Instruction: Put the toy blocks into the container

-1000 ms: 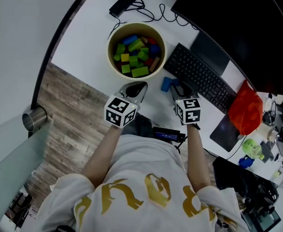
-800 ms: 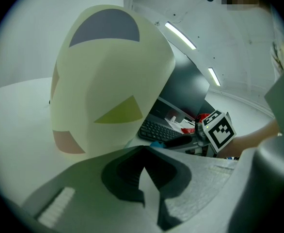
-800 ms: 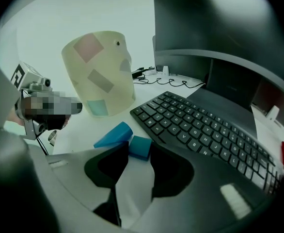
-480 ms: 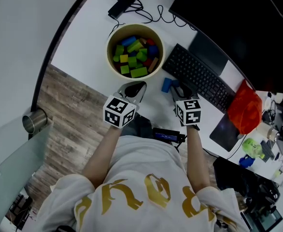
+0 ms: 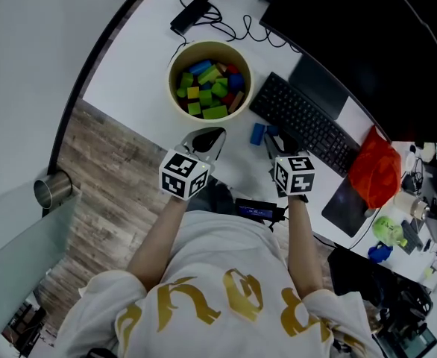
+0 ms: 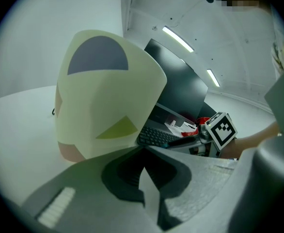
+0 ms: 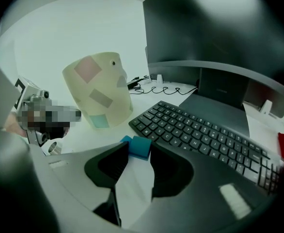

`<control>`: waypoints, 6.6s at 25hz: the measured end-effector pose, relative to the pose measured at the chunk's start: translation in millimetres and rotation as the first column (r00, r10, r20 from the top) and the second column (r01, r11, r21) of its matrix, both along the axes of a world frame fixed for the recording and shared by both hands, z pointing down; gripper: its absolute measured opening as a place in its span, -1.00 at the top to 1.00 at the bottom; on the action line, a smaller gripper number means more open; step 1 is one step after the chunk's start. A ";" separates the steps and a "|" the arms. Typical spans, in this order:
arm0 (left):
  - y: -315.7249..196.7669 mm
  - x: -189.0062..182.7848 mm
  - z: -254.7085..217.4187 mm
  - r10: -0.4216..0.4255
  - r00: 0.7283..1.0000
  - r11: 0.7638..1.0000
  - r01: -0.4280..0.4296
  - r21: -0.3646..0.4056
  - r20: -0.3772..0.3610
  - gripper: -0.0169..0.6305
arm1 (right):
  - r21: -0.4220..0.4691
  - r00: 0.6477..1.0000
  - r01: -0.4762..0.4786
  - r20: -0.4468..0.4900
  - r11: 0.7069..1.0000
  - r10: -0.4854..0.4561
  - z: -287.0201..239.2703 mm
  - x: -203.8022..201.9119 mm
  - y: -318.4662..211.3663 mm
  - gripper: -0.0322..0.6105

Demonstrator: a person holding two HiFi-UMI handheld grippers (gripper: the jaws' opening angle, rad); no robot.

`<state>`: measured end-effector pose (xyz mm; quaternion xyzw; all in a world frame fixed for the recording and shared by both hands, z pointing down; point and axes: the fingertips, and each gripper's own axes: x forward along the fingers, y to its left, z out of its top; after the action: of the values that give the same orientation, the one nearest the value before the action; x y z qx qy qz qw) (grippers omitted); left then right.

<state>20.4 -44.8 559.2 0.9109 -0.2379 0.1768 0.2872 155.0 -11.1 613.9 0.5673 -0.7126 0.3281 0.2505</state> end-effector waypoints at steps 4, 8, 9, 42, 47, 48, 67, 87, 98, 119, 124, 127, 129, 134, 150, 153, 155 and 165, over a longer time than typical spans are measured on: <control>0.2 -3.3 -8.0 -0.014 1.000 1.000 0.014 0.018 -0.004 0.93 | 0.026 1.000 -0.007 0.006 1.000 0.007 -11.2 1.6 -1.3 0.37; -0.1 -6.0 -17.8 -0.030 0.999 0.999 0.030 0.041 -0.012 0.93 | 0.052 0.999 -0.024 0.032 0.998 0.022 -22.4 2.7 -2.8 0.37; -0.4 -6.4 -20.5 -0.034 0.999 0.998 0.034 0.047 -0.015 0.93 | 0.058 0.999 -0.027 0.035 0.998 0.025 -24.6 2.8 -3.1 0.37; -0.5 -35.8 -96.5 -0.142 0.987 0.964 0.154 0.215 -0.069 0.93 | 0.240 0.982 -0.132 0.163 0.962 0.094 -102.2 10.6 -1.3 0.37; -3.6 -41.1 -109.5 -0.157 0.984 0.955 0.174 0.241 -0.087 0.93 | 0.280 0.981 -0.124 0.180 0.952 0.075 -121.2 6.7 -8.2 0.37; -4.5 -42.8 -111.6 -0.164 0.982 0.953 0.182 0.244 -0.091 0.93 | 0.286 0.981 -0.120 0.181 0.951 0.070 -124.0 5.8 -9.5 0.37; -33.9 -84.3 -159.0 -0.296 0.931 0.886 0.351 0.304 -0.212 0.93 | 0.431 0.973 -0.034 0.219 0.902 -0.068 -193.1 -37.0 -45.1 0.37; -77.1 -104.5 -155.2 -0.326 0.930 0.875 0.364 0.319 -0.167 0.93 | 0.474 0.964 0.093 0.179 0.876 -0.199 -204.9 -87.6 -89.1 0.37; -90.8 -104.4 -136.6 -0.323 0.934 0.895 0.353 0.271 -0.150 0.93 | 0.467 0.951 0.222 0.089 0.856 -0.295 -192.8 -111.8 -101.9 0.37; -89.4 -105.0 -121.9 -0.312 0.941 0.913 0.335 0.233 -0.134 0.93 | 0.450 0.961 0.196 0.089 0.871 -0.262 -180.6 -106.1 -105.0 0.34; -83.9 -102.0 -125.3 -0.301 0.944 0.914 0.327 0.239 -0.138 0.93 | 0.454 0.966 0.175 0.090 0.873 -0.241 -184.0 -99.4 -98.6 0.36; -78.9 -99.2 -126.4 -0.293 0.946 0.916 0.320 0.241 -0.139 0.93 | 0.454 0.969 0.168 0.090 0.875 -0.232 -183.6 -96.1 -93.5 0.36; -75.2 -97.6 -127.0 -0.289 0.947 0.917 0.316 0.243 -0.140 0.93 | 0.453 0.970 0.163 0.090 0.877 -0.227 -183.5 -94.0 -89.2 0.36; -67.8 -91.0 -129.0 -0.273 0.951 0.921 0.301 0.247 -0.142 0.93 | 0.459 0.974 0.145 0.092 0.876 -0.209 -186.8 -87.5 -78.5 0.36; -20.2 -30.7 -128.9 -0.143 0.976 0.952 0.181 0.247 -0.164 0.93 | 0.435 0.995 0.027 0.077 0.900 -0.067 -176.3 -30.0 -9.4 0.37; -13.0 -21.2 -123.7 -0.118 0.981 0.959 0.153 0.239 -0.154 0.93 | 0.422 0.996 0.010 0.076 0.906 -0.046 -171.5 -22.1 -0.2 0.37; -9.6 -17.7 -119.7 -0.112 0.983 0.962 0.145 0.233 -0.148 0.93 | 0.409 0.996 -0.002 0.079 0.912 -0.033 -167.0 -17.0 5.1 0.37; -3.9 -4.3 -103.3 -0.081 0.988 0.974 0.107 0.201 -0.134 0.93 | 0.315 0.990 -0.073 0.138 0.946 0.030 -130.8 -2.8 22.9 0.36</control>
<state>16.1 -48.7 455.9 0.9328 -0.2796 0.0799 0.2129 152.2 11.8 483.1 0.5960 -0.7561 0.2513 0.0994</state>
